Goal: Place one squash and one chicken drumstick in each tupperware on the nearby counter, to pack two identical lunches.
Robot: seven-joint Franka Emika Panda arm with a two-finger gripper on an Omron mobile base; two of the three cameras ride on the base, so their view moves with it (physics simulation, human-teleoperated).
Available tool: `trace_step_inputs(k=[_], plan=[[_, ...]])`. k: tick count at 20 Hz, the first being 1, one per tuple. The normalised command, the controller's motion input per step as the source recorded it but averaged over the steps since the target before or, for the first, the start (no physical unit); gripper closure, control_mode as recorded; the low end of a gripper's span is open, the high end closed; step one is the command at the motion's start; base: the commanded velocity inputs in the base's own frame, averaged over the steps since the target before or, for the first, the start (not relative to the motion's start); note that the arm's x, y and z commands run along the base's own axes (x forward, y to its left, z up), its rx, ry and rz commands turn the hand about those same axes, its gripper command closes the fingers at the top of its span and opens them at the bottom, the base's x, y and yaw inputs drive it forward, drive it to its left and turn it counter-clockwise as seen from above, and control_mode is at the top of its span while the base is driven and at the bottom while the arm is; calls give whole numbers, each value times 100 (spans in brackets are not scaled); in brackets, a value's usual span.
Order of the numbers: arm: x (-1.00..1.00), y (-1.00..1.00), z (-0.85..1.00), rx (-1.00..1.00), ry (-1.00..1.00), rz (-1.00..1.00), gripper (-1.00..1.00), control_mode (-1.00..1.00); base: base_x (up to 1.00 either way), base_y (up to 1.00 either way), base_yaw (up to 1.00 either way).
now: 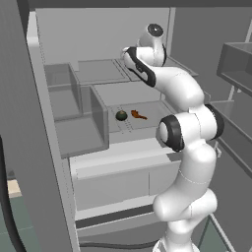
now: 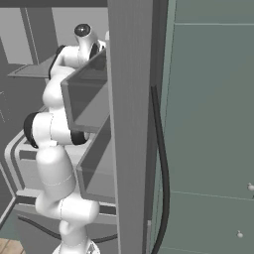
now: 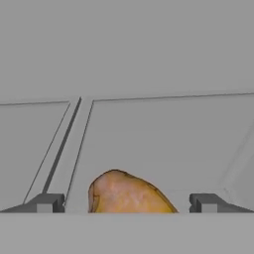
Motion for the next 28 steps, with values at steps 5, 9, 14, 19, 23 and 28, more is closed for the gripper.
trace_step_inputs(k=[5,9,14,19,23,28], plan=[[1,-3,-15,-1,4,8,-100,-100,0,0,0],[0,-4,-1,-5,9,4,-100,-100,0,0,0],[-6,-5,0,-7,11,3,-100,-100,0,0,0],[-21,0,0,-9,7,4,-100,-100,0,0,0],[-17,0,-14,-10,3,5,-100,-100,0,0,0],[-14,0,-39,-11,0,4,-100,-100,0,0,0]])
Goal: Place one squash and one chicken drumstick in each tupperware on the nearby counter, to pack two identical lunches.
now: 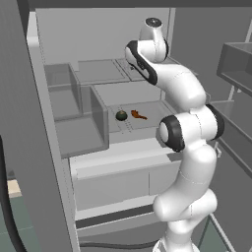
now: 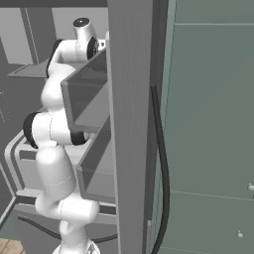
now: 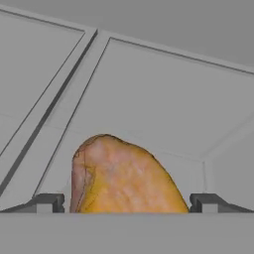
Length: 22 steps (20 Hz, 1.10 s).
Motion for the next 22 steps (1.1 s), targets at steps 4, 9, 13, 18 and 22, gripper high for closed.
trace_step_inputs(k=[4,9,13,18,22], plan=[[-13,0,-48,-7,-2,1,-100,-100,0,0,0],[-24,0,-36,-1,-9,0,-100,-100,0,0,0],[-25,0,-4,0,-6,0,-100,-100,0,0,0],[-9,0,-6,0,0,0,100,-100,0,0,0],[0,0,-10,0,0,0,100,-100,0,0,0]])
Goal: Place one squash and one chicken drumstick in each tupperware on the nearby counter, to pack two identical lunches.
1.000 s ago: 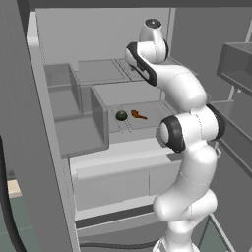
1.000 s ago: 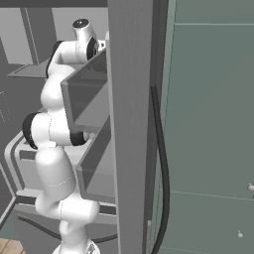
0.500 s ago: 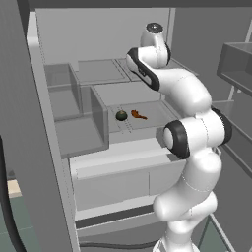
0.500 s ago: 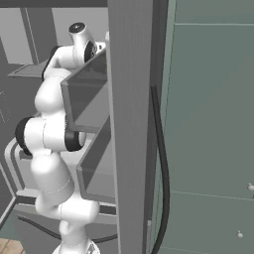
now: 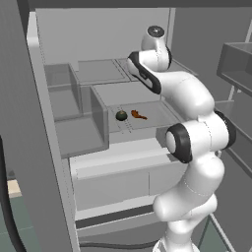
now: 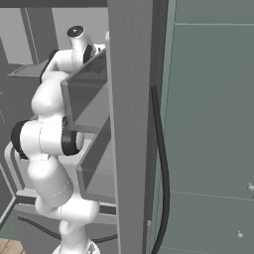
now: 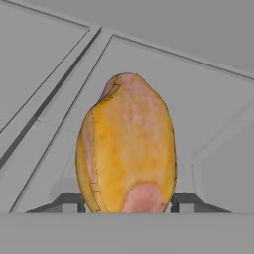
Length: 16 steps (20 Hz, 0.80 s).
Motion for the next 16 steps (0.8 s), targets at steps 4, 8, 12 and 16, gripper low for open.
trace_step_inputs(k=[4,8,12,16], plan=[[0,0,-14,0,0,0,100,-100,0,0,0],[-57,43,-18,-1,0,0,100,-100,0,0,0],[-100,79,-18,-4,-3,-1,100,-100,0,0,0],[-100,3,-8,0,-5,-13,100,-100,0,0,0]])
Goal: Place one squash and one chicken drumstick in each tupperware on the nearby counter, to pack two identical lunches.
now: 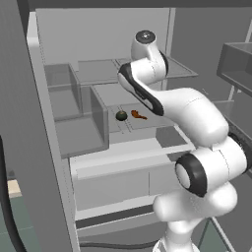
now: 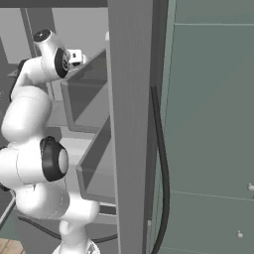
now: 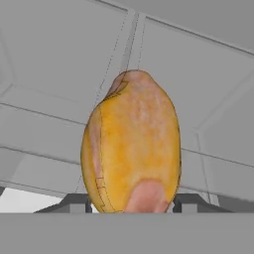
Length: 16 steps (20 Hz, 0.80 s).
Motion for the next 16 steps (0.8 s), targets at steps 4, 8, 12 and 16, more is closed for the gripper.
trace_step_inputs(k=[4,8,12,16], plan=[[-100,-41,0,0,-5,-22,100,-100,0,0,0],[-100,-13,0,1,-1,-11,100,-100,0,0,0],[-100,-1,0,0,0,-1,100,-100,0,0,0],[-100,0,0,0,0,0,100,-100,0,0,0]])
